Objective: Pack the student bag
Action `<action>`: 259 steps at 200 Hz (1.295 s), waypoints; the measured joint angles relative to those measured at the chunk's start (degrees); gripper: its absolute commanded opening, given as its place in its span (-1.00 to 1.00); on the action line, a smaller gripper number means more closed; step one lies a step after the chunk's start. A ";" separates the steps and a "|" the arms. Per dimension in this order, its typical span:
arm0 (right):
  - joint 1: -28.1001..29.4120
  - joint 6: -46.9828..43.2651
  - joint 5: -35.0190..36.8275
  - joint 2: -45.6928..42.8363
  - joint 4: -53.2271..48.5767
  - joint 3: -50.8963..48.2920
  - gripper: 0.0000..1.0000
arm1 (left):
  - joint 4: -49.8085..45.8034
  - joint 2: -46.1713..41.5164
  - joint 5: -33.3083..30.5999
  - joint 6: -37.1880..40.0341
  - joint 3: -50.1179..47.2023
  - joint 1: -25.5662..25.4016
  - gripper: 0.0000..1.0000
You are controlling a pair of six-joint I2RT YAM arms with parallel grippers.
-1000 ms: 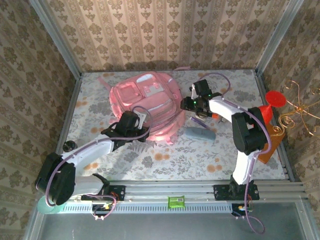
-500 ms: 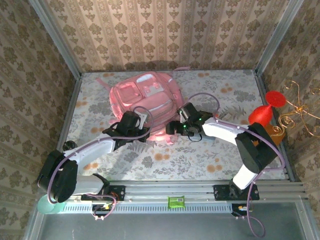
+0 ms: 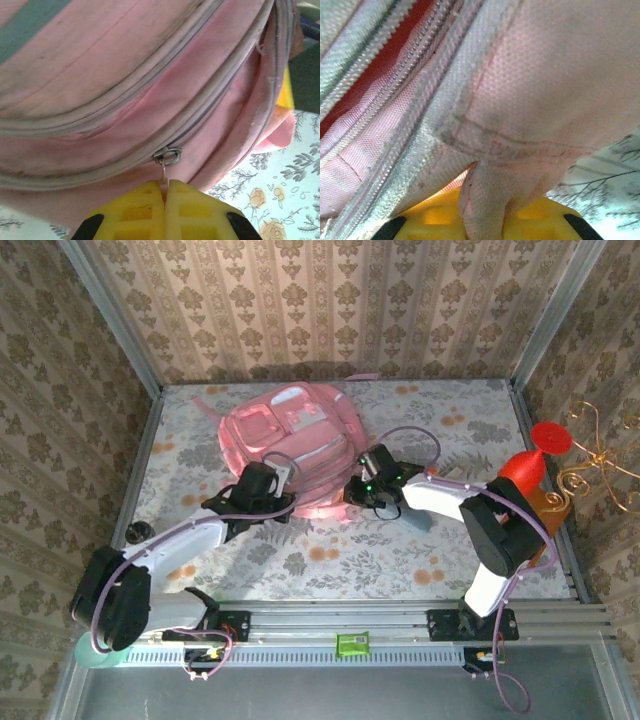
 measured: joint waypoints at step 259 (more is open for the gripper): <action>-1.14 -5.35 -1.88 -0.02 -3.91 2.60 0.39 | 3.28 -1.77 3.93 0.42 -3.69 2.49 -1.00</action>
